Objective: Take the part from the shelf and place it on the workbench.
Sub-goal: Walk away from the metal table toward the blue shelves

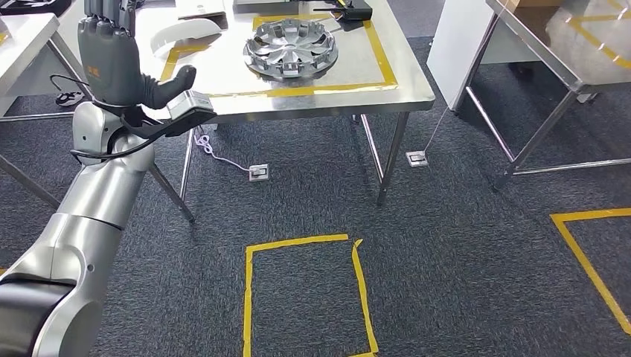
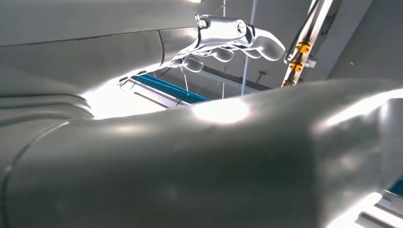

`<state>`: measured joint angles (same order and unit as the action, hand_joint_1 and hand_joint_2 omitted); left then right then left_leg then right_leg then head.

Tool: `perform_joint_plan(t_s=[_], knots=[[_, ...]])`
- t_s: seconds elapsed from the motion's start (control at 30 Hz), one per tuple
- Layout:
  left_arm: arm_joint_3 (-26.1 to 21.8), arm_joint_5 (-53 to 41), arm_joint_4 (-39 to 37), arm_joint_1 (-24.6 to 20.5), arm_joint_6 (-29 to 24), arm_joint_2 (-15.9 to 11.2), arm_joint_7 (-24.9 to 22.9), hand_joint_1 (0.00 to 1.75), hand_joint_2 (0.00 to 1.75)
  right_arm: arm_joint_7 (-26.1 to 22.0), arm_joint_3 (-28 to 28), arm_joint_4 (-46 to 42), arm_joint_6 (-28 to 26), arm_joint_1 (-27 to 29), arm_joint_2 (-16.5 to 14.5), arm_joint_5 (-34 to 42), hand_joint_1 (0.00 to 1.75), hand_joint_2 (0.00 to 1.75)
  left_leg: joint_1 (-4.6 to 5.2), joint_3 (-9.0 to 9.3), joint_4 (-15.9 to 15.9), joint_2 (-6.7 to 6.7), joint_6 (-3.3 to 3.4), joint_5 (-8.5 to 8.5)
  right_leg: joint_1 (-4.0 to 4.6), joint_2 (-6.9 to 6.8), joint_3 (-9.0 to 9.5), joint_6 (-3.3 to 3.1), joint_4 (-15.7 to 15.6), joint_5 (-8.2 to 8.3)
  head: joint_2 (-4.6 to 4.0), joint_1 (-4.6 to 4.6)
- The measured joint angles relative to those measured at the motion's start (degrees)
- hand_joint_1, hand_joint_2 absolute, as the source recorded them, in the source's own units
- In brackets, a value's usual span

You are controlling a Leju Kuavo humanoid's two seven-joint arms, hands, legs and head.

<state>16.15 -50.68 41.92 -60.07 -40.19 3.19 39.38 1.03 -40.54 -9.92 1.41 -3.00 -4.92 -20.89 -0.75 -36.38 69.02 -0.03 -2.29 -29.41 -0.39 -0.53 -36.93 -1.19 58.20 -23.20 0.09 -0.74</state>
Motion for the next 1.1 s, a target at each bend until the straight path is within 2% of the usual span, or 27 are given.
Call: perform_joint_plan(t_s=[0.03, 0.07, 0.1, 0.17, 0.2, 0.23, 0.27, 0.33, 0.37, 0.4, 0.43, 0.47, 0.5, 0.57, 0.6, 0.63, 0.7, 0.73, 0.77, 0.8, 0.87, 0.9, 0.93, 0.97, 1.0, 1.07, 1.1], knots=[[0.0, 0.0, 0.0, -0.13, 0.0, 0.14, -0.05, 0.0, 0.0, -0.01, 0.0, 0.0, -0.07, -0.01, -0.01, 0.07, 0.0, 0.0, 0.06, 3.0, -4.27, 0.0, 0.18, 0.21, 0.03, 0.01, -0.49, 0.27, 0.14, 0.38, 0.0, 0.0], [0.01, 0.0, 0.01, -0.23, 0.0, 0.32, -0.14, 0.0, 0.0, -0.01, -0.01, 0.0, -0.14, -0.01, -0.02, 0.14, 0.0, 0.0, 0.18, 5.1, -7.45, -0.06, 0.54, 0.05, 0.08, 0.01, -0.78, 0.59, 0.22, 0.79, 0.0, -0.04], [0.01, 0.0, -0.01, -0.32, 0.0, 0.47, -0.27, 0.0, 0.0, -0.01, -0.04, 0.0, -0.2, -0.01, -0.02, 0.2, 0.0, 0.0, 0.29, 6.31, -9.48, -0.15, 0.94, -0.4, 0.15, 0.02, -0.97, 0.95, 0.26, 1.21, 0.0, -0.06], [0.02, -0.01, -0.09, -0.37, 0.0, 0.73, -0.56, 0.0, 0.0, -0.01, -0.17, 0.0, -0.23, 0.02, -0.03, 0.27, 0.0, 0.0, 0.52, 6.17, -10.03, -0.27, 1.95, -0.06, 0.14, 0.06, -1.22, 1.66, 0.1, 2.11, 0.0, -0.04], [0.02, -0.01, -0.16, -0.43, 0.0, 0.83, -0.74, 0.0, 0.0, -0.01, -0.27, 0.0, -0.23, 0.04, -0.04, 0.3, 0.0, 0.0, 0.47, 5.82, -10.13, -0.2, 2.43, 0.32, 0.04, 0.12, -1.49, 2.02, 0.3, 1.94, 0.0, 0.0], [0.02, 0.01, -0.21, -0.51, 0.0, 0.97, -0.89, 0.0, 0.0, -0.02, -0.36, 0.0, -0.23, 0.06, -0.04, 0.31, 0.0, 0.0, 0.42, 5.38, -10.19, -0.1, 2.96, 0.82, -0.06, 0.18, -2.0, 2.38, 1.19, 0.95, 0.0, -0.01], [0.02, 0.03, -0.26, -0.62, 0.0, 1.13, -1.02, 0.0, 0.0, -0.02, -0.42, 0.0, -0.23, 0.07, -0.04, 0.32, 0.0, 0.0, 0.32, 4.85, -10.28, -0.01, 3.41, 1.37, -0.16, 0.24, -2.86, 2.73, 3.19, -0.94, 0.0, -0.05], [0.02, 0.1, -0.39, -0.76, 0.0, 1.34, -1.12, 0.0, 0.0, -0.03, -0.49, 0.0, -0.23, 0.06, -0.05, 0.32, 0.0, 0.0, 0.29, 3.48, -10.23, 0.05, 3.87, 2.45, -0.26, 0.31, -5.4, 3.25, 10.55, -6.18, 0.0, -0.16], [0.02, 0.13, -0.49, -0.76, 0.0, 1.39, -1.13, 0.0, 0.0, -0.03, -0.51, 0.0, -0.23, 0.06, -0.06, 0.32, 0.0, 0.0, 0.32, 2.73, -10.17, 0.05, 3.9, 2.99, -0.28, 0.34, -6.46, 3.38, 14.34, -8.0, 0.0, -0.18], [0.02, 0.16, -0.61, -0.75, 0.0, 1.4, -1.13, 0.0, 0.0, -0.03, -0.55, 0.0, -0.23, 0.06, -0.06, 0.32, 0.0, 0.0, 0.34, 1.99, -10.1, 0.05, 3.87, 3.51, -0.27, 0.35, -6.79, 3.41, 16.77, -8.7, 0.0, -0.18], [0.02, 0.18, -0.71, -0.73, 0.0, 1.41, -1.13, 0.0, 0.0, -0.03, -0.6, 0.0, -0.23, 0.06, -0.05, 0.32, 0.0, 0.0, 0.35, 1.31, -10.03, 0.04, 3.79, 3.99, -0.26, 0.36, -6.06, 3.35, 17.09, -8.25, 0.0, -0.19], [0.03, 0.18, -0.77, -0.73, 0.0, 1.42, -1.13, 0.0, 0.0, -0.03, -0.66, 0.0, -0.23, 0.06, -0.05, 0.32, 0.0, 0.0, 0.35, 0.74, -9.97, 0.03, 3.68, 4.42, -0.24, 0.37, -4.11, 3.2, 15.05, -6.97, 0.0, -0.2], [0.03, 0.19, -0.79, -0.76, 0.0, 1.42, -1.13, 0.0, 0.0, -0.04, -0.74, 0.0, -0.23, 0.05, -0.04, 0.32, 0.0, 0.0, 0.35, 0.31, -9.93, 0.02, 3.54, 4.8, -0.19, 0.4, -1.18, 2.92, 11.13, -5.63, 0.0, -0.2], [0.03, 0.19, -0.8, -0.87, 0.0, 1.43, -1.14, 0.0, 0.0, -0.07, -0.87, 0.0, -0.23, -0.01, 0.02, 0.32, 0.0, 0.0, 0.34, -0.26, -9.98, 0.06, 3.02, 5.52, 0.13, 0.5, 4.17, 2.19, 3.23, -4.83, 0.0, -0.19], [0.03, 0.2, -0.83, -0.93, 0.0, 1.45, -1.2, 0.0, 0.0, -0.1, -0.91, 0.0, -0.23, -0.02, 0.03, 0.32, 0.0, 0.0, 0.29, -0.39, -10.07, 0.1, 2.69, 5.89, 0.36, 0.56, 5.51, 1.86, 0.9, -4.96, 0.0, -0.25], [0.03, 0.21, -0.89, -0.97, 0.0, 1.48, -1.4, 0.0, 0.0, -0.13, -0.93, 0.0, -0.23, -0.02, 0.05, 0.32, 0.0, 0.0, 0.24, -0.48, -10.23, 0.14, 2.33, 6.27, 0.57, 0.6, 5.79, 1.58, 0.09, -5.13, 0.0, -0.33], [0.04, 0.21, -1.15, -1.02, 0.0, 1.4, -2.34, 0.0, 0.0, -0.18, -1.0, 0.0, -0.23, 0.01, 0.03, 0.32, 0.0, 0.0, 0.18, -0.6, -10.49, 0.13, 1.65, 6.79, 0.56, 0.49, 5.44, 0.95, -0.43, -4.26, 0.0, -0.49], [0.04, 0.2, -1.41, -1.12, 0.0, 1.21, -3.04, 0.0, 0.0, -0.17, -1.03, 0.0, -0.24, 0.01, 0.03, 0.29, 0.0, 0.0, 0.2, -0.92, -10.08, 0.08, 1.35, 6.25, 0.39, 0.4, 5.24, 0.55, -0.73, -3.8, 0.0, -0.47], [0.04, 0.19, -1.83, -1.3, 0.0, 0.97, -3.82, 0.0, 0.0, -0.18, -1.04, 0.0, -0.29, 0.01, 0.03, 0.25, 0.0, 0.0, 0.21, -1.61, -8.57, 0.02, 1.05, 4.85, 0.2, 0.29, 4.95, 0.18, -1.05, -3.3, 0.0, -0.44], [0.05, 0.07, -2.53, -1.54, 0.13, 0.67, -5.17, 0.0, 0.0, -0.13, -1.06, 0.0, -0.38, 0.0, 0.03, 0.21, 0.0, 0.0, 0.16, -2.7, -5.79, -0.02, 0.79, 2.68, 0.05, 0.17, 4.55, -0.08, -1.23, -2.86, 0.0, -0.4], [0.07, -0.26, -5.37, -2.05, 1.57, -0.09, -10.3, 0.0, 0.87, 0.23, -1.09, 0.0, -0.77, 0.0, 0.04, 0.17, 0.0, 0.0, 0.12, -5.17, 1.86, -0.04, 0.25, -1.58, 0.02, 0.11, 3.52, -0.36, -1.26, -2.09, 0.0, -0.36], [0.07, -0.19, -7.5, -2.06, 3.21, -0.69, -13.8, 0.0, 1.31, 0.55, -1.16, 0.0, -0.99, 0.01, 0.05, 0.2, 0.0, 0.44, 0.09, -5.73, 4.6, -0.03, 0.05, -2.41, 0.0, 0.12, 3.04, -0.37, -1.25, -1.7, 0.0, -0.33], [0.04, 0.31, -9.78, -1.78, 5.25, -1.47, -17.05, 0.0, 1.75, 0.88, -1.23, 0.0, -1.2, 0.05, 0.05, 0.24, 0.0, 0.87, 0.07, -5.35, 5.41, -0.02, -0.08, -2.12, -0.05, 0.18, 2.62, -0.32, -1.22, -1.34, 0.0, -0.32], [-0.08, 1.31, -12.04, -1.05, 7.53, -2.38, -19.76, 0.0, 1.75, 1.27, -1.31, 0.0, -1.33, 0.13, 0.05, 0.28, 0.0, 1.31, 0.04, -3.78, 3.85, -0.01, -0.12, -0.91, -0.1, 0.28, 2.27, -0.22, -1.18, -1.03, 0.0, -0.31], [-0.34, 2.74, -13.91, 0.22, 9.75, -3.3, -21.61, 0.0, 1.75, 1.55, -1.36, 0.0, -1.4, 0.23, 0.05, 0.32, 0.0, 1.75, 0.01, -1.15, 0.15, 0.05, -0.07, 0.59, -0.15, 0.39, 1.99, -0.07, -1.11, -0.79, 0.0, -0.3], [-1.56, 6.83, -17.08, 4.45, 14.22, -4.95, -24.64, 0.0, 1.75, 1.93, -1.39, 0.0, -1.32, 0.46, 0.06, 0.26, 0.0, 1.75, 0.24, 4.21, -7.97, 0.24, 0.43, 1.67, -0.16, 0.61, 1.62, 0.41, -0.98, -0.39, 0.0, -0.33], [-2.49, 9.21, -18.52, 7.36, 16.49, -5.62, -26.33, 0.0, 1.75, 2.07, -1.4, 0.0, -1.18, 0.56, 0.08, 0.12, 0.0, 1.75, 0.39, 5.75, -10.48, 0.33, 0.79, 1.52, -0.16, 0.72, 1.54, 0.67, -0.89, -0.22, 0.0, -0.34]])
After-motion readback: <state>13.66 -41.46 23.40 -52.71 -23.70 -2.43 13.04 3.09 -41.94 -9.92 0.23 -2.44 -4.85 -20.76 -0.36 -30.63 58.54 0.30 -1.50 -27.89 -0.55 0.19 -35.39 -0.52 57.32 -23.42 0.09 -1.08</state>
